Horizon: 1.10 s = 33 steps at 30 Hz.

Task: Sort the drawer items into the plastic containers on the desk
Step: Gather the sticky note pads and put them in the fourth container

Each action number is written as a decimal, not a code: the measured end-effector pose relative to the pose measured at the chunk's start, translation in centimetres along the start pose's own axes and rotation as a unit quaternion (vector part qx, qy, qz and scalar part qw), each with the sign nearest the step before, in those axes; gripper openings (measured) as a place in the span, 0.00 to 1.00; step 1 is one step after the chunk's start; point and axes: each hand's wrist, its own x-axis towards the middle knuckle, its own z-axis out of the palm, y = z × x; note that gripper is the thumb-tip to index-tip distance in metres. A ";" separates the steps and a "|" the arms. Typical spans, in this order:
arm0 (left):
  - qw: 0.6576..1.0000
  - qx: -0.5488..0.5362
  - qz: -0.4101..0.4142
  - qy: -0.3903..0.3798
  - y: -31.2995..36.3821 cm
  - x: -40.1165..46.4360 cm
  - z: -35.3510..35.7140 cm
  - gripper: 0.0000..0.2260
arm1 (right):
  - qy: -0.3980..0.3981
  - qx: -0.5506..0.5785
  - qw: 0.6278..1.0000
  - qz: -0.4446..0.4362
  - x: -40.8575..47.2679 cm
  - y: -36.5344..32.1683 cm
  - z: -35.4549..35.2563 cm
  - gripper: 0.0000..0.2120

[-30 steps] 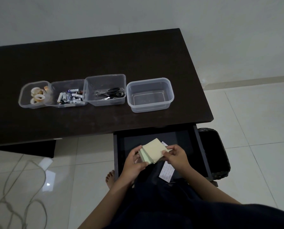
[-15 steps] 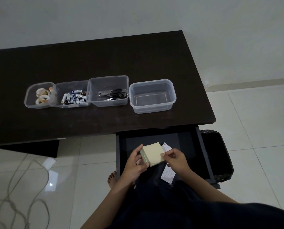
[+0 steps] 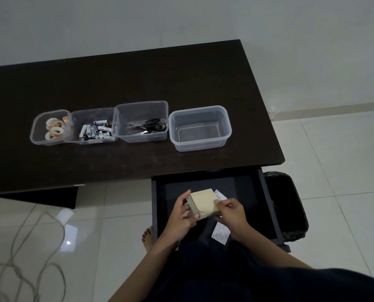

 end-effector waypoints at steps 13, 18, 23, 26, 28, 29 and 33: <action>0.997 0.030 -0.008 0.071 -0.2 1.1 -0.1 0.14 | -0.043 -0.103 0.990 -0.081 1.4 0.8 -0.2 0.11; 0.996 0.041 -0.019 0.079 -0.7 0.8 -1.0 0.17 | 0.044 -0.197 0.972 -0.121 3.8 1.7 -1.3 0.05; 0.997 0.025 -0.038 0.066 -1.1 0.0 -1.4 0.19 | 0.057 -0.403 0.904 -0.133 6.1 2.7 -1.9 0.17; 0.997 0.032 -0.040 0.066 -1.3 -0.5 -1.9 0.20 | 0.055 -0.506 0.845 -0.167 6.4 2.6 -1.2 0.25; 0.996 0.035 -0.039 0.067 -1.3 -0.8 -2.3 0.20 | 0.044 -0.533 0.827 -0.176 6.7 2.4 -0.8 0.28; 0.996 0.039 -0.037 0.069 -1.3 -1.0 -2.5 0.20 | 0.037 -0.536 0.825 -0.174 6.8 2.2 -0.6 0.29; 0.995 0.046 -0.038 0.085 -1.5 -1.5 -3.2 0.20 | 0.024 -0.567 0.806 -0.169 7.3 1.7 -0.2 0.30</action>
